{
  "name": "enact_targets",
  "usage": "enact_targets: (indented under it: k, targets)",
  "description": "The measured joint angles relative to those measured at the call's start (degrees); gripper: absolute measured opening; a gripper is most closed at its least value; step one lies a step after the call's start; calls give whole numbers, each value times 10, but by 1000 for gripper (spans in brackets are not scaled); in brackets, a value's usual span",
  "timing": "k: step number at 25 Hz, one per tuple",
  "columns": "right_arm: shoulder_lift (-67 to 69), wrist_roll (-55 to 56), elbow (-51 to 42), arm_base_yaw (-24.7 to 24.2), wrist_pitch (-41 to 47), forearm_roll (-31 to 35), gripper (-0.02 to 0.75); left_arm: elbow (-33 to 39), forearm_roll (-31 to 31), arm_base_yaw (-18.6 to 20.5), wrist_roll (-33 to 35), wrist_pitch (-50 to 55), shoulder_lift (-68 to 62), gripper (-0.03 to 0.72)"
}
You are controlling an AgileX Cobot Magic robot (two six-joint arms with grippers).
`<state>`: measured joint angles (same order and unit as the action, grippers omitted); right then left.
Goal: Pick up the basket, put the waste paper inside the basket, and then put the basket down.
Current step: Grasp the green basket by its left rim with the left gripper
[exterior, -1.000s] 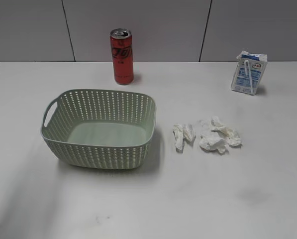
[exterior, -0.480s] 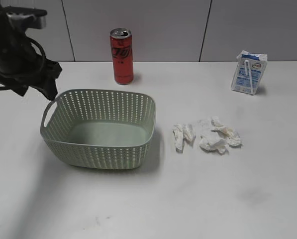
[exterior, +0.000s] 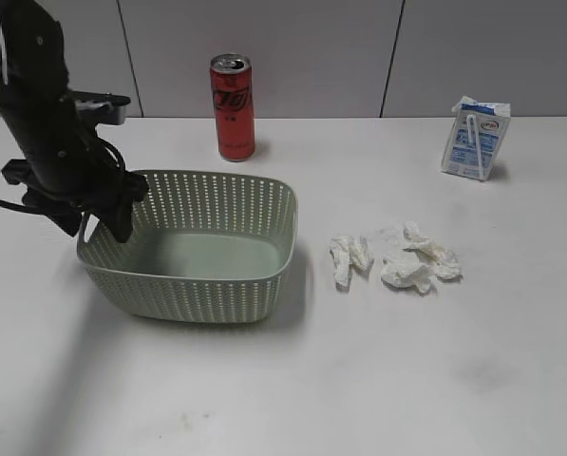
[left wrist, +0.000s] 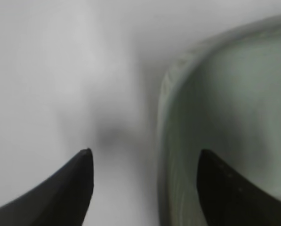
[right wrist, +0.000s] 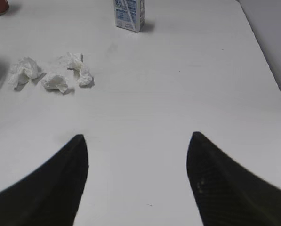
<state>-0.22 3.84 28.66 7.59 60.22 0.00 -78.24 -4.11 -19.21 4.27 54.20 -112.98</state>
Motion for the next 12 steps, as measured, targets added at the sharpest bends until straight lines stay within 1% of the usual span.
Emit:
enact_targets:
  k: [2,9,12]
  targets:
    - [0,0,0,0,0,0,498,0,-5,0,0,-3,-7,489]
    - [0,0,0,0,0,0,498,0,-13,-1,0,-6,-16,321]
    - [0,0,0,0,0,0,498,-1,-14,-1,0,1,-16,197]
